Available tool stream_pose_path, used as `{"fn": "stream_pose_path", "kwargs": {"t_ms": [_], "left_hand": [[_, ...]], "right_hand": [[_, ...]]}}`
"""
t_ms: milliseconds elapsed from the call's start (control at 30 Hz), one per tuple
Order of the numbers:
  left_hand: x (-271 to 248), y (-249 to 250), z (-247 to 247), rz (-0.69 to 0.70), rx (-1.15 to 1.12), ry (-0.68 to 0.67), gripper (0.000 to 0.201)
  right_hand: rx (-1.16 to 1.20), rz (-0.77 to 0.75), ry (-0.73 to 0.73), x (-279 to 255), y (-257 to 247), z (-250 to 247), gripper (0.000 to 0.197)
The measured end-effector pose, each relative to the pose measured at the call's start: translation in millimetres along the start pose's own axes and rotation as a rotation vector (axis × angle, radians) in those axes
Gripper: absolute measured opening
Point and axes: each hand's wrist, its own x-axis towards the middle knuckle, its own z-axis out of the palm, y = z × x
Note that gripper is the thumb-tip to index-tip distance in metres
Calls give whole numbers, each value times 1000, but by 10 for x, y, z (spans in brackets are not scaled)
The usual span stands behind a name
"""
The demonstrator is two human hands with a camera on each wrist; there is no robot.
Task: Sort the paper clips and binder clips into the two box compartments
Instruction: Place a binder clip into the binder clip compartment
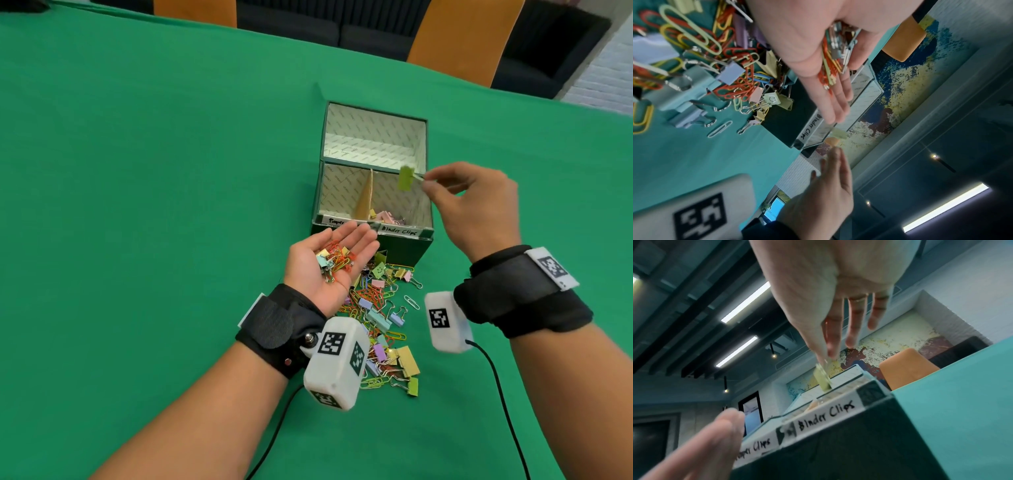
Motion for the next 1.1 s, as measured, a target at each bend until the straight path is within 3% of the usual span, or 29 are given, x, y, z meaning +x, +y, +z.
{"fn": "stream_pose_path", "kwargs": {"t_ms": [100,167,267,433,500,600,767,967,1100], "left_hand": [[-5,23,3,19,7,6,44],[-7,35,12,42,11,26,40],[-6,29,12,80,17,51,36],[-33,-4,44,74,40,124,29],[-35,-19,43,67,44,149,26],[-34,-28,50,63,59,149,31],[9,-9,30,99,45,165,22],[-24,20,33,84,50,100,37],[-3,15,25,73,20,72,31]], "right_hand": [[-129,21,-131,-99,36,55,9],[-78,-62,-146,-166,-71,49,9],[23,-232,-319,-302,-327,52,8],[-89,-412,-545,-453,-524,216,25],[-123,-446,-561,-479,-519,302,30],[-167,-455,-545,-495,-514,373,23],[-37,-396,-493,-485,-519,347,19],[84,-295,-446,-460,-565,232,15],[175,-213,-322,-353,-474,150,10]]}}
